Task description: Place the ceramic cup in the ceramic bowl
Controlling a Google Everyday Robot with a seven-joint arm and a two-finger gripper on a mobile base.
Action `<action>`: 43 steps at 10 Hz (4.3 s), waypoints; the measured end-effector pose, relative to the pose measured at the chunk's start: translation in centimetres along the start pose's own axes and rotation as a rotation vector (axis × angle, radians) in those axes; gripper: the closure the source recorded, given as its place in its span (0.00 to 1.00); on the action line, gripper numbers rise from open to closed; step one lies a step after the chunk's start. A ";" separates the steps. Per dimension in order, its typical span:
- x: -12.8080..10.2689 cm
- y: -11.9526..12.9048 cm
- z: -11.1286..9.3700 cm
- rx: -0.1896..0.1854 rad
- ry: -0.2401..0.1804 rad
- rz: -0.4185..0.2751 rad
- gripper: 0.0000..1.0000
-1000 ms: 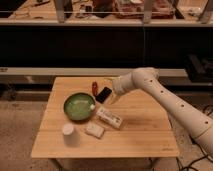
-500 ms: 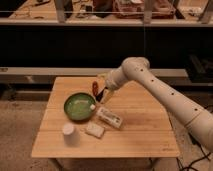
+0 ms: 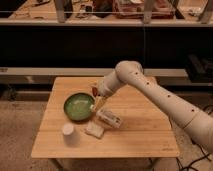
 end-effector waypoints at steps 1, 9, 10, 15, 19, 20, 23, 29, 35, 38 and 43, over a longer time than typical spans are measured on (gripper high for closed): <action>-0.1 -0.8 0.1 0.002 0.006 0.000 0.20; -0.1 -5.6 4.8 0.150 0.103 0.027 0.20; 0.0 -6.5 5.4 0.169 0.131 0.027 0.20; -0.3 -10.2 10.2 0.236 0.178 -0.016 0.20; 0.4 -11.3 13.9 0.246 0.224 -0.056 0.20; 0.7 -11.3 14.2 0.246 0.238 -0.059 0.20; 0.9 -11.5 15.3 0.249 0.274 -0.055 0.20; 0.8 -12.7 17.0 0.272 0.312 -0.025 0.20; 1.9 -13.5 18.3 0.270 0.342 -0.026 0.32; 2.1 -13.5 18.5 0.262 0.351 -0.023 0.59; 3.5 -12.2 17.0 0.220 0.404 -0.027 0.92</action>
